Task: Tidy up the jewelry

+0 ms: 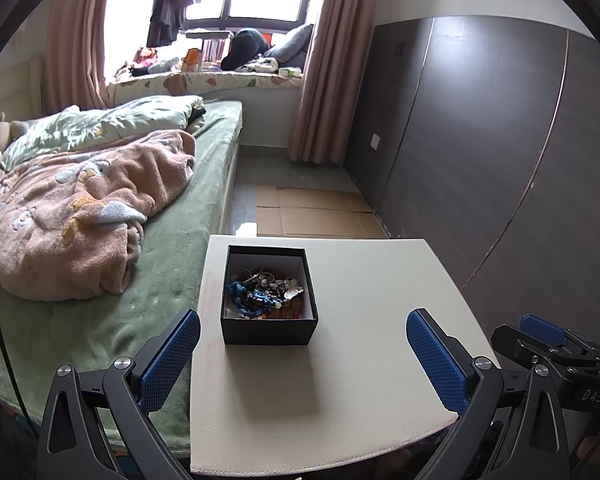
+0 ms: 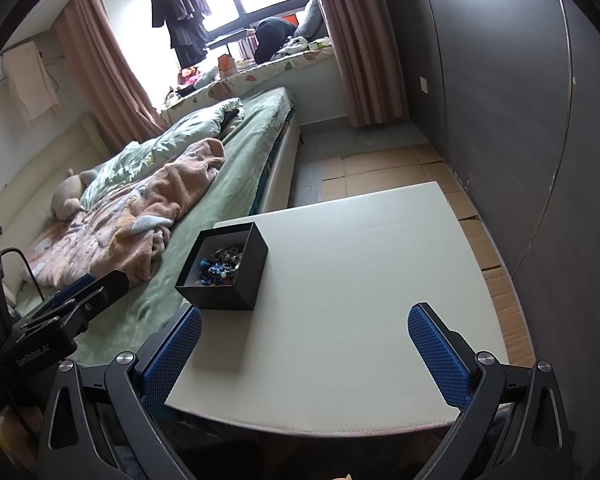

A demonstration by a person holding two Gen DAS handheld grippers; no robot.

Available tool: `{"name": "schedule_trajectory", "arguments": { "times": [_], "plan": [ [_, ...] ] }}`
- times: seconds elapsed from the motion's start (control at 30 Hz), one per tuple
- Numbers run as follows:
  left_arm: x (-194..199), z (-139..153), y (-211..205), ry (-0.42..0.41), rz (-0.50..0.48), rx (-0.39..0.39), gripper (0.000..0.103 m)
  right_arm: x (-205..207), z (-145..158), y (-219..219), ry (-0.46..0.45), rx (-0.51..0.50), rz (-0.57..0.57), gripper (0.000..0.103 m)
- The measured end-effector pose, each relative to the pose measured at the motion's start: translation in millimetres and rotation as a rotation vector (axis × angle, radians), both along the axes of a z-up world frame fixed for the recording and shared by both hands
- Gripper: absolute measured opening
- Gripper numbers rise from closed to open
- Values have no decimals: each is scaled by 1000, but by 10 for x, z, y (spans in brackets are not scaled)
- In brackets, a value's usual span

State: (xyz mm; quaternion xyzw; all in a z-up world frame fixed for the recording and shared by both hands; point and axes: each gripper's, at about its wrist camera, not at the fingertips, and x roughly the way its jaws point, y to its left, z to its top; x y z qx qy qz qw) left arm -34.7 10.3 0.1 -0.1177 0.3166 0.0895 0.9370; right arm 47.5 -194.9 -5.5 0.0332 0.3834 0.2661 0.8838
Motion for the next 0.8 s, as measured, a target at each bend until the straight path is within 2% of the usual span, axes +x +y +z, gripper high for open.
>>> {"name": "schedule_trajectory", "arguments": {
  "times": [0.53, 0.8],
  "plan": [
    [-29, 48, -41, -22, 25, 71, 103, -4, -39, 22, 9, -15, 1, 103],
    [-34, 53, -15, -34, 21, 61, 103, -9, -57, 52, 13, -22, 4, 103]
  ]
}}
